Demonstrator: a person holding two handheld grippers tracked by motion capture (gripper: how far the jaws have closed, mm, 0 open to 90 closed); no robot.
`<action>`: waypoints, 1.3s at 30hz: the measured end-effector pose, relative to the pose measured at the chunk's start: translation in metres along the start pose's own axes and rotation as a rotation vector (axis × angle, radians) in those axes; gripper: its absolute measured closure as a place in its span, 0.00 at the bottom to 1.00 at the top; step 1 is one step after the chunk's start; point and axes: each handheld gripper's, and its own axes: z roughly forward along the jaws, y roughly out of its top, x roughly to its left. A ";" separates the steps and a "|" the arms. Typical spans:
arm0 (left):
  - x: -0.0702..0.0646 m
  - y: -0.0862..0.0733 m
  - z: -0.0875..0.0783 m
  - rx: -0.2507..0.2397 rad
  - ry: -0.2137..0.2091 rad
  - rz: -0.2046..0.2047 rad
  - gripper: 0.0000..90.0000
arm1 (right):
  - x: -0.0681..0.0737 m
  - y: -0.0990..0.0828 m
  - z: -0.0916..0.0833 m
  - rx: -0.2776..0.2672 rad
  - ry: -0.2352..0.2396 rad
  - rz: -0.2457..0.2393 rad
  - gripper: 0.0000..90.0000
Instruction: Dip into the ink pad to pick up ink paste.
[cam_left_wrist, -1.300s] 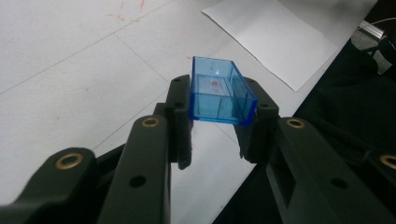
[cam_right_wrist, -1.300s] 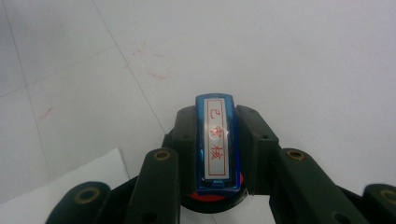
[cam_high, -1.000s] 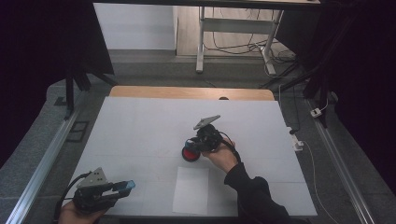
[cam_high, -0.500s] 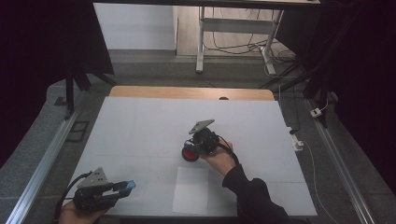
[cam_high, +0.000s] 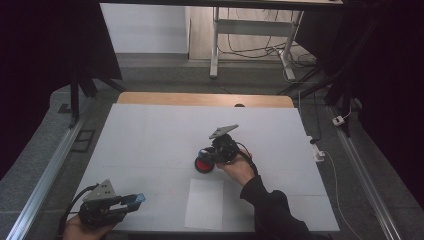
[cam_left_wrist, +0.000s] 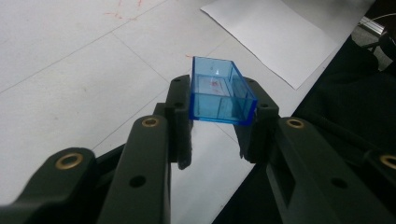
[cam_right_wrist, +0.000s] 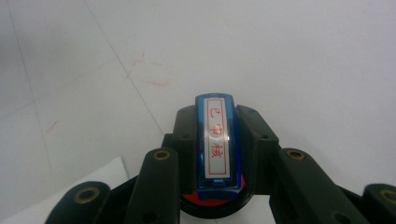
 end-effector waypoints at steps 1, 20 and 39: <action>0.000 0.000 0.000 0.000 0.000 0.000 0.76 | 0.002 0.001 0.000 0.003 -0.007 -0.008 0.78; 0.001 0.000 0.000 -0.004 -0.003 -0.003 0.76 | 0.017 0.011 -0.006 0.009 -0.010 -0.056 0.78; 0.000 0.000 0.000 -0.002 -0.004 -0.003 0.76 | 0.013 0.004 0.001 0.035 -0.017 -0.050 0.78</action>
